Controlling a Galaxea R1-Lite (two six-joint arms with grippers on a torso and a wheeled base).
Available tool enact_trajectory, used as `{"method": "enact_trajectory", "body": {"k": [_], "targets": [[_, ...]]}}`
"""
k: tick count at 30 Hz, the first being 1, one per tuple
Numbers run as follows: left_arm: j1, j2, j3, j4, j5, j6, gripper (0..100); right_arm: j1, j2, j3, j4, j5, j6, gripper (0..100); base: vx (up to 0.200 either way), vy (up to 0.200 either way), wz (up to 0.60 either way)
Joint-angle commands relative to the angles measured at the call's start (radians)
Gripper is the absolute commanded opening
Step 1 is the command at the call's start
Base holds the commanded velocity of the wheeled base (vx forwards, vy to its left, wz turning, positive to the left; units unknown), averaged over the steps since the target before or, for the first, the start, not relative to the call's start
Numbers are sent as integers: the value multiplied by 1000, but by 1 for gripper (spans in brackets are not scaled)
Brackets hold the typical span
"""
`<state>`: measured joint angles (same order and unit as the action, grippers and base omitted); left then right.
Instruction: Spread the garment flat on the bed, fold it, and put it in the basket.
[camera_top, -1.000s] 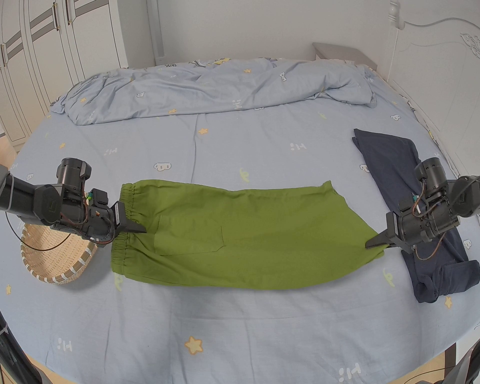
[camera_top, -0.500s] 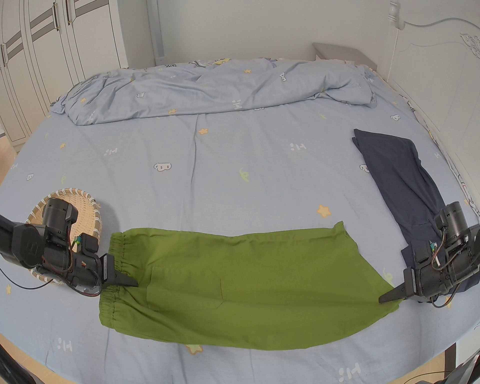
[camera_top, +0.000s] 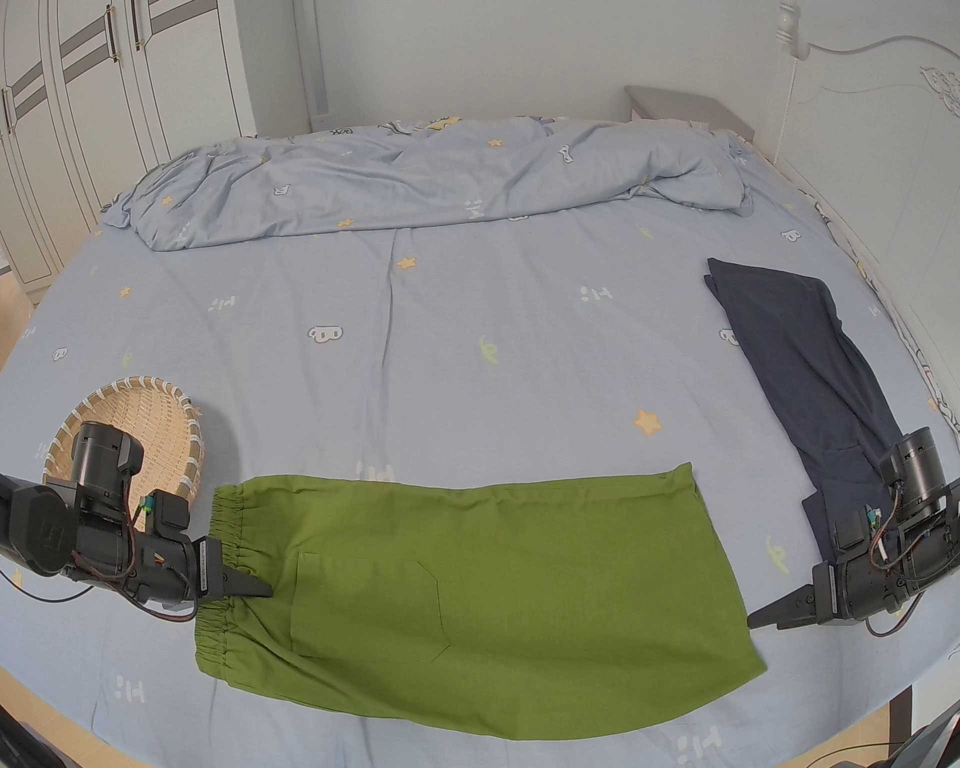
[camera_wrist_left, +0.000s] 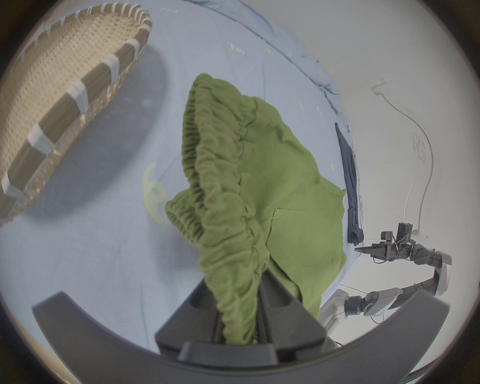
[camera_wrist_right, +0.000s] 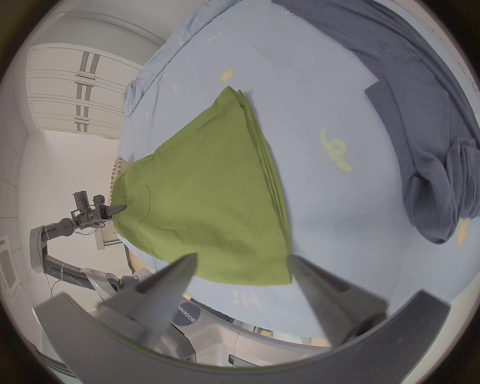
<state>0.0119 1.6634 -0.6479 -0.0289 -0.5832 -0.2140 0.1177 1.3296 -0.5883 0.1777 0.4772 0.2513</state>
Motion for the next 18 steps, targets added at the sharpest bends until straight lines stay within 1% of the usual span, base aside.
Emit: {"method": "enact_trajectory", "body": {"k": [1,2,3,4,5,6,7,8,10,11,13,16,18], "targets": [[0,-25,66,-91,0,5,0,-15,-6,-22,-7,0,2,100,0,0,0],[0,-34,73,-98,5,2,0,-29,-6,-64,-18,0,3,100,0,0,0],[0,-34,73,-98,5,2,0,-29,-6,-64,-18,0,3,100,0,0,0],[-1,-47,65,-89,19,-7,0,-56,-1,-151,-17,1,17,100,0,0,0],[0,-50,57,-72,40,-10,0,-58,0,-212,-14,0,36,100,0,0,0],[0,-50,57,-72,40,-10,0,-58,0,-212,-14,0,36,100,0,0,0],[6,-57,36,-43,72,-10,0,-55,2,-272,-7,0,54,100,0,0,0],[10,-60,19,-28,91,-11,0,-52,2,-297,-1,0,59,100,0,0,0],[13,-60,13,-22,102,-11,0,-50,2,-308,2,0,59,100,0,0,0],[36,-63,-13,-5,174,-13,0,-44,7,-331,13,4,59,100,0,0,0],[46,-63,-22,-2,197,-13,0,-23,7,-320,13,0,56,100,0,0,0],[72,-62,-39,1,198,-11,0,-13,7,-295,11,0,54,100,0,0,0],[74,-60,-45,14,198,-11,0,-15,5,-291,11,0,54,100,0,0,0]]}}
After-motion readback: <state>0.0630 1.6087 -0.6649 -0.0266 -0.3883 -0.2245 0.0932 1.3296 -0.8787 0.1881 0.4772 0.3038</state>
